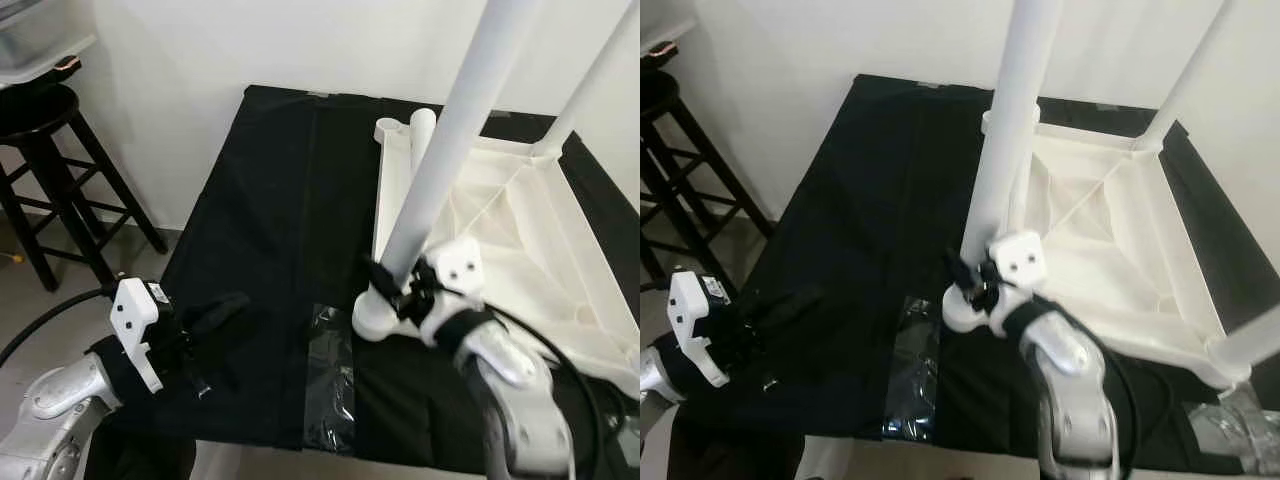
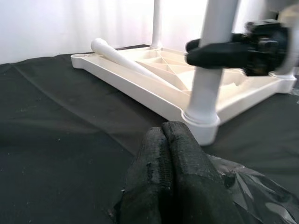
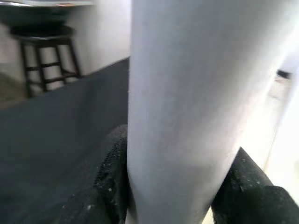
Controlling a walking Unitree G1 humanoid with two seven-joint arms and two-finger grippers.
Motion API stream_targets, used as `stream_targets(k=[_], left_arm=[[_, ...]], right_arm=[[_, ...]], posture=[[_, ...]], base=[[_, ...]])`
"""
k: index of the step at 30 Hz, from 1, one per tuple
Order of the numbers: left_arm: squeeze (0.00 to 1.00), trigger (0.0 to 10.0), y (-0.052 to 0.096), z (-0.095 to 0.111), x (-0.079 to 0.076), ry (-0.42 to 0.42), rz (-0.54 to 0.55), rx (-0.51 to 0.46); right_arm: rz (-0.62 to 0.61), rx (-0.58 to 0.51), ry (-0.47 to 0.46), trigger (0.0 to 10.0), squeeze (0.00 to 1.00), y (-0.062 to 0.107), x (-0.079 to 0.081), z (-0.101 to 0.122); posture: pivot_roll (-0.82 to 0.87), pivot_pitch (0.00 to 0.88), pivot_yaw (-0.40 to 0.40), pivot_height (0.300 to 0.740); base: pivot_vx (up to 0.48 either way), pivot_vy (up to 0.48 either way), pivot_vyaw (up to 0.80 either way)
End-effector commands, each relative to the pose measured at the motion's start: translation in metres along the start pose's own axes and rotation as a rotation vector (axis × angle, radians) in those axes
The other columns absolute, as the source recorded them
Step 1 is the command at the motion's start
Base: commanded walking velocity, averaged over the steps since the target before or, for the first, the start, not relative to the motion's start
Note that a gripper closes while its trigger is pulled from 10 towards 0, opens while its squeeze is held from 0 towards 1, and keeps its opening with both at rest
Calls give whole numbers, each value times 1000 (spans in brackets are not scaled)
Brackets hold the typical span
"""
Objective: Building children table
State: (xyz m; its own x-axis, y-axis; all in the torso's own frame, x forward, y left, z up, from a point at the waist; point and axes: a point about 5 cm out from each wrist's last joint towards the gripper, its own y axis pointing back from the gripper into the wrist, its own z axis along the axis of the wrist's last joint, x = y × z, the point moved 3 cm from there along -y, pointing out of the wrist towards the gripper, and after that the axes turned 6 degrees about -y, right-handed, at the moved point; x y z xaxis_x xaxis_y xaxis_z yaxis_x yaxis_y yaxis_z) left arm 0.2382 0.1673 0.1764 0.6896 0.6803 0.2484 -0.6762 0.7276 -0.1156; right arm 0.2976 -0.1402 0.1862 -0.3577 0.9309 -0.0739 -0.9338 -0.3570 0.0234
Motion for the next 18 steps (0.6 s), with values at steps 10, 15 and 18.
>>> stream_targets(k=[10, 15, 18], left_arm=[[0, 10000, -1, -2, -2, 4, -2, 9], [0, 10000, -2, -3, -2, 3, -3, 8], [0, 10000, -3, -3, -2, 3, -3, 7]], right_arm=[[406, -140, -103, 10000, 1000, -35, 11, 39], [631, -91, 20, 10000, 0, -36, 16, 36], [797, -12, 60, 10000, 0, -33, 18, 25]], posture=[[87, 147, -86, 740], [91, 141, -82, 740], [100, 134, -78, 740]], base=[[0, 0, 0], [0, 0, 0], [0, 0, 0]])
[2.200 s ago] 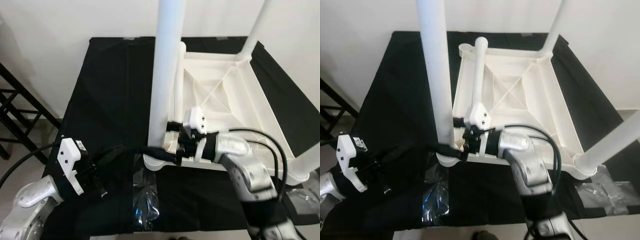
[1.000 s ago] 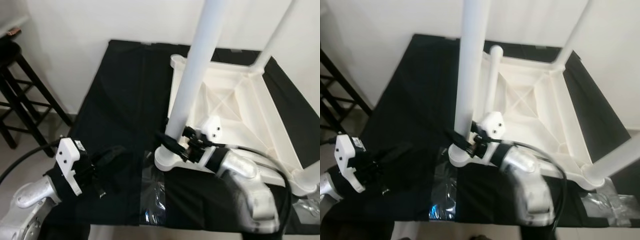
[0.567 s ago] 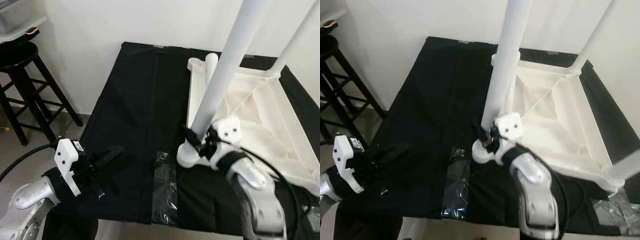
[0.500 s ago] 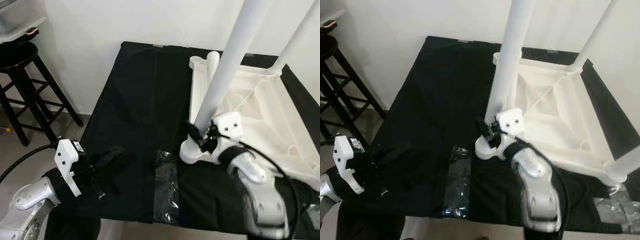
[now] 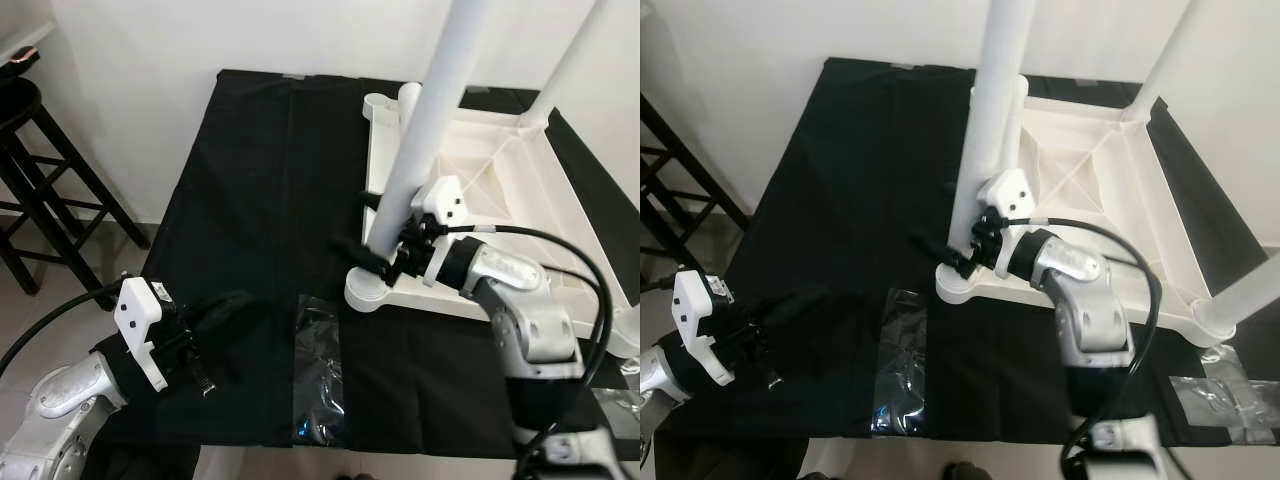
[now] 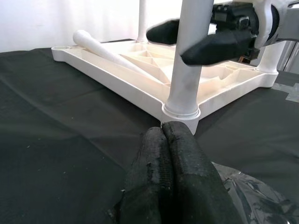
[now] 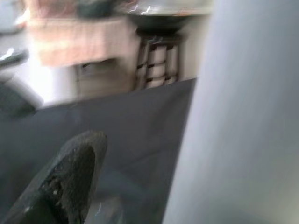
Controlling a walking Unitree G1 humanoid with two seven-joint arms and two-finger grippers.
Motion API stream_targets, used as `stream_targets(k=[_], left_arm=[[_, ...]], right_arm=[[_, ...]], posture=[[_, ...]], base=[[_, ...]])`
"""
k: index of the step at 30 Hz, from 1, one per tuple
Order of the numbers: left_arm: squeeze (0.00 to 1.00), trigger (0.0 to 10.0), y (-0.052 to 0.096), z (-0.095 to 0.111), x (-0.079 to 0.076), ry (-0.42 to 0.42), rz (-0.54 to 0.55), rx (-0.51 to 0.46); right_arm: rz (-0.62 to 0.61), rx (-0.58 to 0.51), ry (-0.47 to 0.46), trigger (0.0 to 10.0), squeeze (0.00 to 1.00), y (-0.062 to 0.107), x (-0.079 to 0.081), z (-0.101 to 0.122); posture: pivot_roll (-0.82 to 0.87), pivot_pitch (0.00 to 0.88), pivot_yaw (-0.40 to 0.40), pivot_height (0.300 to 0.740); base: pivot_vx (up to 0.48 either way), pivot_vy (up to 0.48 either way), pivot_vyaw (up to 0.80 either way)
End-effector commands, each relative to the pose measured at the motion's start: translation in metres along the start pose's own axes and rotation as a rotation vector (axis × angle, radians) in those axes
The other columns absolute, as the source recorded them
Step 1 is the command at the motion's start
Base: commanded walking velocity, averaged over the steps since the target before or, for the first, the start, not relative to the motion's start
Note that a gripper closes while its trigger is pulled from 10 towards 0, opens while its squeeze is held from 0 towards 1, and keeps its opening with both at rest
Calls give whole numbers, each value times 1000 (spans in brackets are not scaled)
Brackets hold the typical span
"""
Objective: Building children table
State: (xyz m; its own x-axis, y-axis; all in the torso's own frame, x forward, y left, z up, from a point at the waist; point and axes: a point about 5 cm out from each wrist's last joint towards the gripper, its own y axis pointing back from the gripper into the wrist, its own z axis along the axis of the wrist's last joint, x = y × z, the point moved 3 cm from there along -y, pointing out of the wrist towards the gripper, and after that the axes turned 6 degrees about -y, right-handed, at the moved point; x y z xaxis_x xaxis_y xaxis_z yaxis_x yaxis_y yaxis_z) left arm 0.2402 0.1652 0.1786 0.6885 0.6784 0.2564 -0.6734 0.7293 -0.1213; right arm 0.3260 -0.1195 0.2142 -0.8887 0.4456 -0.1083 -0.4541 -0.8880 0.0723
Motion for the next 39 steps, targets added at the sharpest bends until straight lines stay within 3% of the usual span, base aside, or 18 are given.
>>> stream_targets(k=[1, 3, 6, 7, 8, 9, 10, 18, 28, 29, 30, 32, 34, 35, 36, 39], left_arm=[[0, 10000, 0, -5, -2, 11, -1, 13], [0, 10000, 0, -5, -3, 11, -2, 14], [0, 10000, 0, -5, -3, 11, -3, 15], [0, 10000, 0, -5, -3, 11, -4, 16], [0, 10000, 0, -5, -3, 12, -4, 17], [0, 10000, 0, -5, -3, 12, -4, 17], [0, 10000, 0, -6, -4, 11, -6, 19], [0, 10000, 0, -6, -4, 12, -5, 19], [0, 10000, 1, -3, -3, 14, -3, 13], [0, 10000, 2, -3, -3, 13, -3, 11], [0, 10000, 2, -3, -3, 13, -3, 11], [0, 10000, 3, -1, -2, 13, -4, 12], [0, 10000, 3, -1, -2, 13, -4, 12], [0, 10000, 4, -1, -1, 13, -4, 13], [0, 10000, 4, -1, 0, 13, -6, 15], [0, 10000, 4, -2, 0, 13, -7, 16]], right_arm=[[110, 34, -14, 10000, 0, -7, 9, -9], [186, 125, 16, 10000, 0, -5, 6, -23], [191, 122, 2, 10000, 0, -7, -1, -22], [186, 98, -24, 10000, 0, -10, -9, -18], [177, 76, -51, 5373, 0, -12, -18, -15], [177, 76, -51, 5373, 0, -12, -18, -15], [197, 77, -74, 0, 0, -13, -24, -15], [231, 67, -88, 0, 0, -12, -27, -17], [189, 58, -67, 0, 0, -9, 4, -43], [120, 61, -89, 0, 0, -15, 15, -50], [120, 61, -89, 0, 0, -15, 15, -50], [-217, 97, -170, 0, 0, -30, 44, -69], [-217, 97, -170, 0, 0, -30, 44, -69], [-369, 111, -208, 0, 0, -30, 55, -74], [-452, 110, -192, 0, 0, -29, 55, -71], [-479, 105, -172, 0, 0, -29, 55, -68]], posture=[[100, 134, -78, 740], [108, 131, -76, 740], [111, 131, -73, 740], [112, 130, -72, 740], [118, 128, -73, 740], [118, 128, -73, 740], [128, 128, -78, 740], [125, 131, -77, 740], [97, 149, -76, 740], [95, 156, -77, 740], [95, 156, -77, 740], [85, 167, -64, 740], [85, 167, -64, 740], [85, 167, -64, 740], [78, 161, -58, 740], [78, 161, -58, 740]], base=[[0, 0, 0], [0, 0, 0], [0, 0, 0], [0, 0, 0], [0, 0, 0], [0, 0, 0], [0, 0, 0], [0, 0, 0], [0, 0, 0], [0, 0, 0], [0, 0, 0], [0, 0, 0], [0, 0, 0], [0, 0, 0], [0, 0, 0], [0, 0, 0]])
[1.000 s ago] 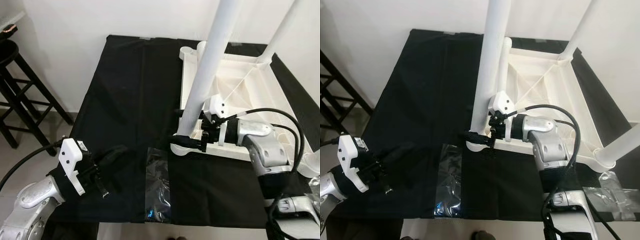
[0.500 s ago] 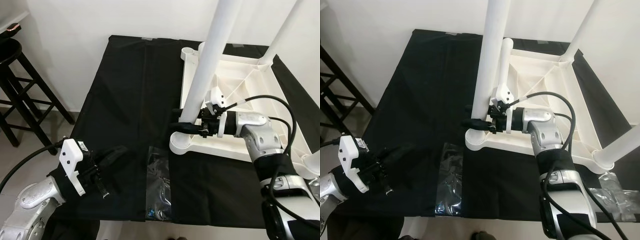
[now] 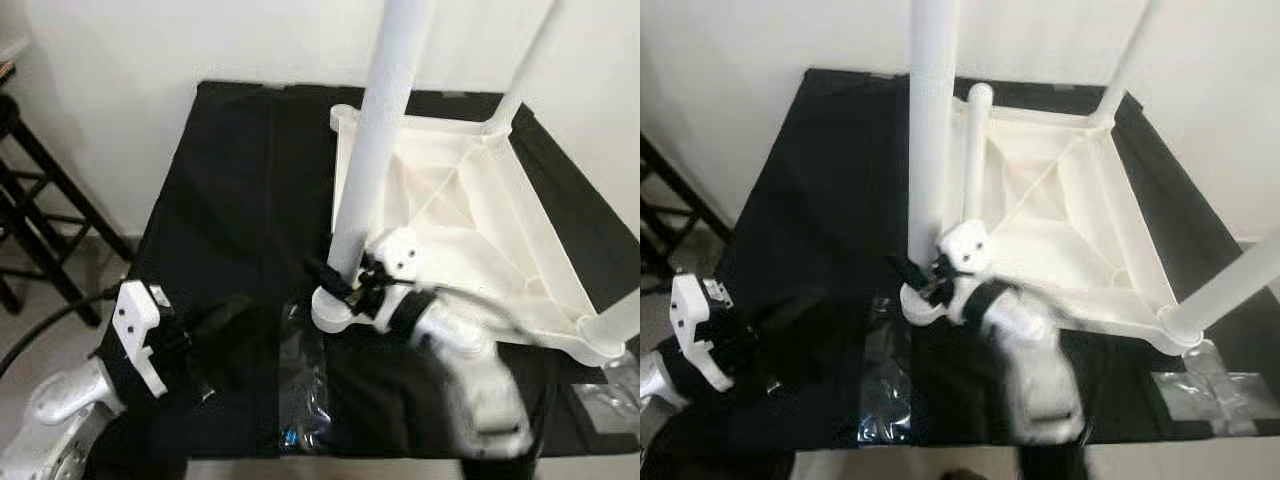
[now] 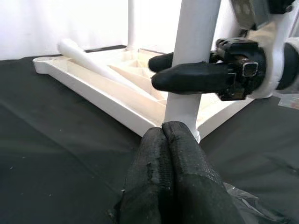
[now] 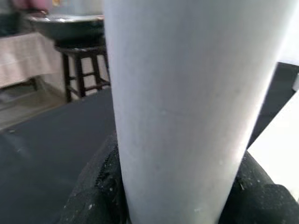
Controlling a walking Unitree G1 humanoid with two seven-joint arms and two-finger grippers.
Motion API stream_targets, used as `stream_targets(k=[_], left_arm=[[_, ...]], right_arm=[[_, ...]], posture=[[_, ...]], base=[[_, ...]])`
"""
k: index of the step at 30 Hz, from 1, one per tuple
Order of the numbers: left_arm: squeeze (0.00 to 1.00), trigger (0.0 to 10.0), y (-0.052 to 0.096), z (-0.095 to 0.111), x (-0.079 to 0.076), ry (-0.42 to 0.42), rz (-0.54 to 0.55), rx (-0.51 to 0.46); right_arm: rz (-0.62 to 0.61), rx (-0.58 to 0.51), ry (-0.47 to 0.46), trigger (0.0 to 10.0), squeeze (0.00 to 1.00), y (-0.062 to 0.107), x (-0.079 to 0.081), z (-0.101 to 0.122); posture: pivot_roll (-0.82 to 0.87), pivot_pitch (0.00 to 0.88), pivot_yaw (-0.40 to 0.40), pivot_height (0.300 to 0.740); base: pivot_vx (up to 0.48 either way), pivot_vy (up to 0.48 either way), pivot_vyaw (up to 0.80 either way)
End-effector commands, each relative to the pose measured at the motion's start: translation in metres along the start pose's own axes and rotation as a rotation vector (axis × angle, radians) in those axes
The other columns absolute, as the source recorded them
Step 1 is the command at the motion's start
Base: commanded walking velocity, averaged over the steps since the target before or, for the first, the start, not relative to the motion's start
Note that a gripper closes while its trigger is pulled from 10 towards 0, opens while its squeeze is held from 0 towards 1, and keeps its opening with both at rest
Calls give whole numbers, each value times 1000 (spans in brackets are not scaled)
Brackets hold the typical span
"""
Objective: Building children table
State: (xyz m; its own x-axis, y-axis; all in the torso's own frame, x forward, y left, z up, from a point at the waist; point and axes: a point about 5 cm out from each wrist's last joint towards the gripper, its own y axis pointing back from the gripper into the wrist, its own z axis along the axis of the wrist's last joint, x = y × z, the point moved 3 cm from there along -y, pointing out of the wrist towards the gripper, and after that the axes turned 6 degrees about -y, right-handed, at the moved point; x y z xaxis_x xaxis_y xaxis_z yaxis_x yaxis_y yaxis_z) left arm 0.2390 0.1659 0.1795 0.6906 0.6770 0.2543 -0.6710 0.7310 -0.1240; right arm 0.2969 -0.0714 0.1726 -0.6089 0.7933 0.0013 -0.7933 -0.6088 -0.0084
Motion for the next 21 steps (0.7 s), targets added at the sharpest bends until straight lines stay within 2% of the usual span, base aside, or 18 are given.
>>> stream_targets(k=[1, 7, 8, 9, 10, 11, 12, 13, 20, 21], left_arm=[[0, 10000, 2, -3, 1, 10, -5, 20], [0, 10000, 1, -4, 2, 4, 1, 20], [0, 10000, 1, -4, 2, 5, 1, 19], [0, 10000, 1, -4, 2, 5, 1, 19], [0, 10000, 1, -4, 2, 5, 0, 19], [0, 10000, 1, -4, 2, 5, 0, 19], [0, 10000, 1, -5, 2, 7, -2, 19], [0, 10000, 1, -5, 2, 7, -2, 19], [0, 10000, 0, -5, 2, 7, -1, 17], [0, 10000, -1, -6, 2, 7, 0, 17]], right_arm=[[-59, 157, -8, 0, 0, 3, -9, -33], [-89, 176, 33, 0, 0, 3, -12, -35], [-99, 183, 37, 980, 0, 3, -12, -34], [-99, 183, 37, 980, 0, 3, -12, -34], [-115, 203, 27, 10000, 0, 5, -9, -33], [-115, 203, 27, 10000, 0, 5, -9, -33], [-72, 186, -34, 10000, 714, 4, -4, -25], [-36, 174, -60, 10000, 1000, 3, -3, -20], [20, 136, -68, 10000, 1000, -5, -10, -6], [63, 114, -56, 10000, 1000, -11, -16, 2]], posture=[[82, 153, -58, 740], [82, 147, -63, 740], [82, 147, -63, 740], [82, 147, -63, 740], [82, 147, -63, 740], [82, 147, -63, 740], [81, 141, -57, 740], [81, 141, -57, 740], [85, 133, -65, 740], [88, 129, -65, 740]], base=[[0, 0, 0], [0, 0, 0], [0, 0, 0], [0, 0, 0], [0, 0, 0], [0, 0, 0], [0, 0, 0], [0, 0, 0], [0, 0, 0], [0, 0, 0]])
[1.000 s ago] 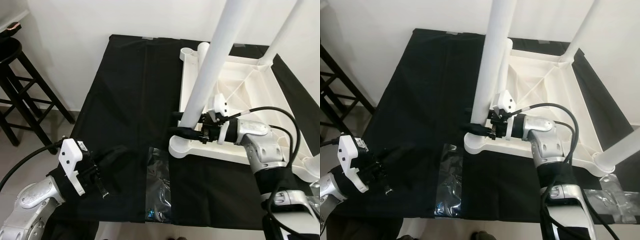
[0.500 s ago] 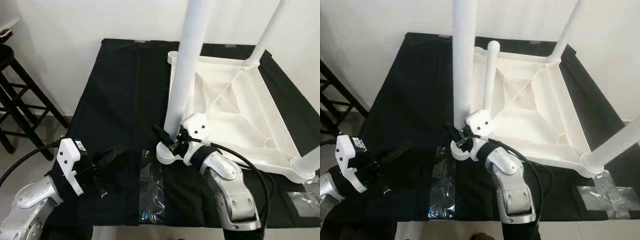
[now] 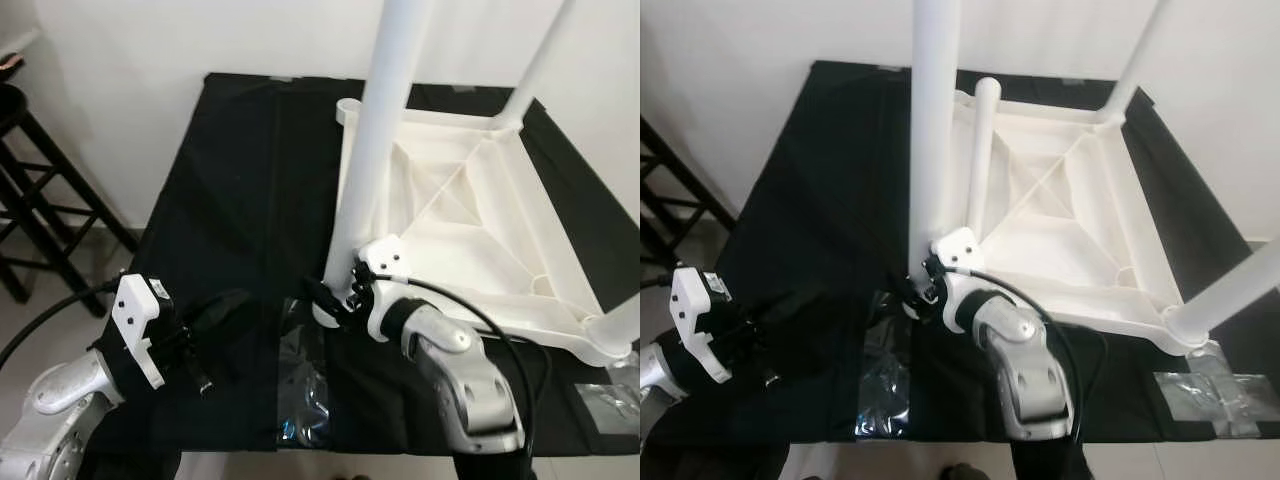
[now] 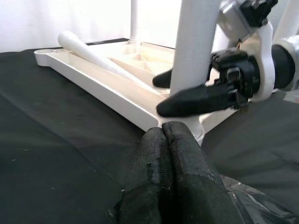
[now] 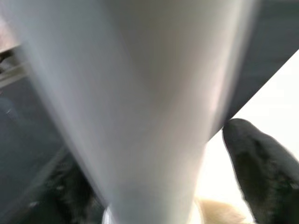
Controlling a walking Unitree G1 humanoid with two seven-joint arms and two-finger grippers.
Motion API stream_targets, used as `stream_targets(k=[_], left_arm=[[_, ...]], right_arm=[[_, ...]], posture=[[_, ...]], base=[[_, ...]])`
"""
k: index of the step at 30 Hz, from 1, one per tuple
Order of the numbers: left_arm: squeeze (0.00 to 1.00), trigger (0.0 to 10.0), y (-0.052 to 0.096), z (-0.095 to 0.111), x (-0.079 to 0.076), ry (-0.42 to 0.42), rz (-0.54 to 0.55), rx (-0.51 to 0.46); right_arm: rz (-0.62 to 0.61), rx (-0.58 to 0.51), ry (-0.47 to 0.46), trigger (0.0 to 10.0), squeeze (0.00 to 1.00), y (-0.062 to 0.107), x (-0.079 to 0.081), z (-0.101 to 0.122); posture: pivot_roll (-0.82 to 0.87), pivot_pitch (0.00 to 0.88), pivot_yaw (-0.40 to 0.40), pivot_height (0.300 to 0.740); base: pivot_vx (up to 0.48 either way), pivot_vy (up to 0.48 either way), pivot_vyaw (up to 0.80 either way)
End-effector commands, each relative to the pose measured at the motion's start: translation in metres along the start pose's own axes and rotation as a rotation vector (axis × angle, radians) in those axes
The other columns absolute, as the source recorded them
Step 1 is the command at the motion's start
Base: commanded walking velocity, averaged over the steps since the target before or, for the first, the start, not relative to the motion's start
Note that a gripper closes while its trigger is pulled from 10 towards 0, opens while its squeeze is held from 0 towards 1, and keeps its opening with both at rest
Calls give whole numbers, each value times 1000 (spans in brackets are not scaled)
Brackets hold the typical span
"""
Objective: Building children table
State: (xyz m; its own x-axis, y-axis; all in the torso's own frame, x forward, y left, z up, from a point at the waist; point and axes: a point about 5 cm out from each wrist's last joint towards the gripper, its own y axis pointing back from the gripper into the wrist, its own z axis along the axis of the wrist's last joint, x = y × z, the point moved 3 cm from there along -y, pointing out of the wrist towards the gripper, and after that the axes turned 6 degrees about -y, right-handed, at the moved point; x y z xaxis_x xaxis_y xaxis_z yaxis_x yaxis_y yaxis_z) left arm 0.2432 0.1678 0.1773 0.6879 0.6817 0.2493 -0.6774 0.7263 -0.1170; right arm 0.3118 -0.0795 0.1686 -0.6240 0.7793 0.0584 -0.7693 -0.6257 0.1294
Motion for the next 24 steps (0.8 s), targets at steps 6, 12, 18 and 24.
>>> stream_targets(k=[6, 12, 18, 24], left_arm=[[0, 10000, -2, -4, -3, 1, -7, 7], [0, 10000, -3, -5, -3, 2, -7, 6], [0, 10000, -3, -7, -4, 7, -9, 9], [0, 10000, -1, -6, -6, 13, -7, 3]], right_arm=[[337, -77, 95, 10000, 0, -12, -7, 28], [513, -83, 105, 10000, 0, -13, -12, 38], [637, -87, 43, 4902, 0, -23, -24, 51], [691, -69, 39, 0, 0, -18, -28, 38]], posture=[[85, 122, -72, 740], [81, 115, -69, 740], [95, 100, -66, 740], [77, 109, -63, 740]], base=[[0, 0, 0], [0, 0, 0], [0, 0, 0], [0, 0, 0]])
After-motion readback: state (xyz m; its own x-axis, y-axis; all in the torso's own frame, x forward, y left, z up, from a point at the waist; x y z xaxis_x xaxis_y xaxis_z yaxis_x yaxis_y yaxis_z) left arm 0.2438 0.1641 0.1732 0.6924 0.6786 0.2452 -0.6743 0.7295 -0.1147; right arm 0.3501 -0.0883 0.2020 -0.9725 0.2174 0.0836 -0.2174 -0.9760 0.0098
